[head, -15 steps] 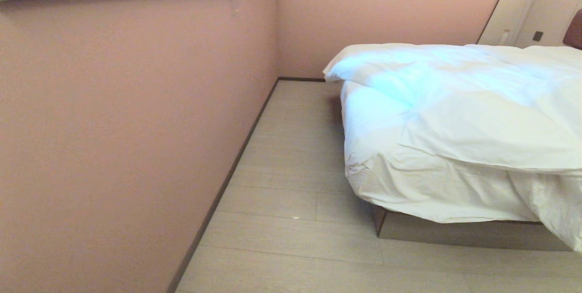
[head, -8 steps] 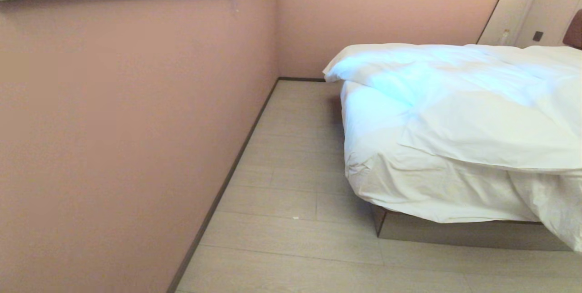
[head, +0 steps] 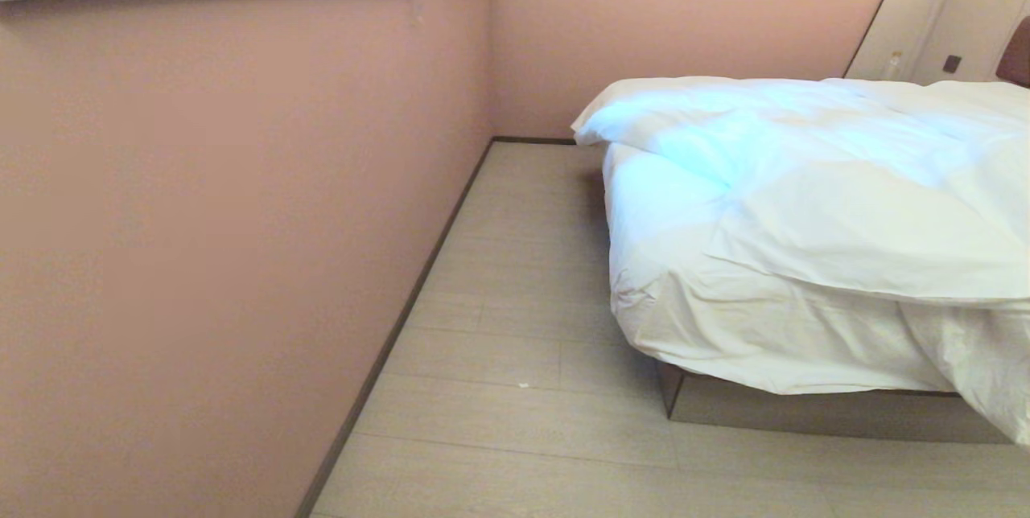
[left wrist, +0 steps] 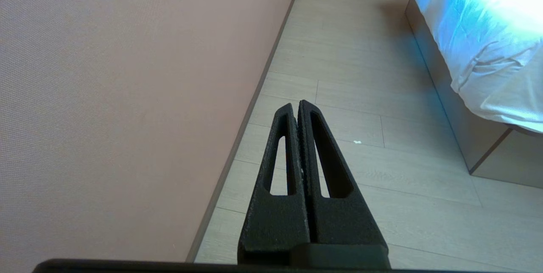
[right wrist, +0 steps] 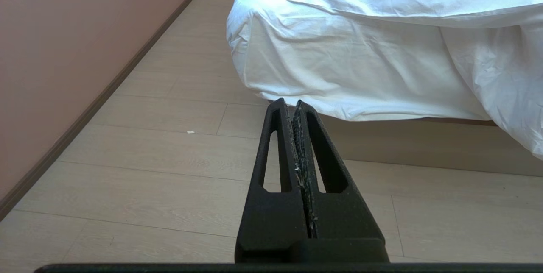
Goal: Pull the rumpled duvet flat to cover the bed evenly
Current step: Hold the folded corner of the quilt
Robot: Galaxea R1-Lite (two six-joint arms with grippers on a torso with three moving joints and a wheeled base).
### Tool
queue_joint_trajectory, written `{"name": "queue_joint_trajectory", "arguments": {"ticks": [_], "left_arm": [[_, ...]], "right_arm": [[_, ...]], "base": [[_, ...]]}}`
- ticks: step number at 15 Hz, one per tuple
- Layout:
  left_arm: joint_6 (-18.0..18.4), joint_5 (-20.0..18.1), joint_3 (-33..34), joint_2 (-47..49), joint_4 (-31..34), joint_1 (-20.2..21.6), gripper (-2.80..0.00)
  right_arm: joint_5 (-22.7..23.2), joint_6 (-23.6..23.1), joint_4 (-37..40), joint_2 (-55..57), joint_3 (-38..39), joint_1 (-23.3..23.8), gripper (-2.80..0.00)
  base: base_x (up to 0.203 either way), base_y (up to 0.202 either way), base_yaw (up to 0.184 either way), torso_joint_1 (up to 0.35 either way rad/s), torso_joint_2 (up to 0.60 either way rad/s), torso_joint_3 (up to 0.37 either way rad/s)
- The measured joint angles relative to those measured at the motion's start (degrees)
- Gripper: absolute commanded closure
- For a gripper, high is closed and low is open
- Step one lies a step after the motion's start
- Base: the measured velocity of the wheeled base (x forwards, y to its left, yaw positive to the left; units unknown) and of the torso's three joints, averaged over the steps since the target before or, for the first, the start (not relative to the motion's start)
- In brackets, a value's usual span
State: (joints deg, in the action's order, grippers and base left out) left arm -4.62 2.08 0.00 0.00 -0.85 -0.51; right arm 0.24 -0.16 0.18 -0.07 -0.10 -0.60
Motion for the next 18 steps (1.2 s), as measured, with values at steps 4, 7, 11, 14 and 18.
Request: {"name": "queue_joint_trajectory", "arguments": {"ticks": [4,7,11,14,18], "left_arm": [[0.0,0.0,-0.02,0.0,-0.01,0.0,0.0],[0.0,-0.02,-0.02,0.0,0.0,0.0,0.0],[0.0,0.0,0.0,0.0,0.0,0.02,0.0],[0.0,0.02,0.0,0.0,0.0,-0.01,0.0],[0.0,-0.11,0.0,0.0,0.0,0.0,0.0]], "right_arm": [[0.02,0.0,-0.05,0.0,0.0,0.0,0.0],[0.05,-0.02,0.02,0.0,0.0,0.0,0.0],[0.05,0.0,0.02,0.0,0.0,0.0,0.0],[0.06,0.0,-0.02,0.0,0.0,0.0,0.0],[0.05,0.02,0.0,0.0,0.0,0.0,0.0]], "base": [[0.102,0.0,0.001,-0.004,0.0,0.0],[0.195,0.0,0.0,0.002,0.0,0.0],[0.195,0.0,0.003,0.001,0.0,0.003],[0.197,0.0,0.001,0.003,0.0,0.004],[0.132,0.0,0.0,0.004,0.0,0.003]]}}
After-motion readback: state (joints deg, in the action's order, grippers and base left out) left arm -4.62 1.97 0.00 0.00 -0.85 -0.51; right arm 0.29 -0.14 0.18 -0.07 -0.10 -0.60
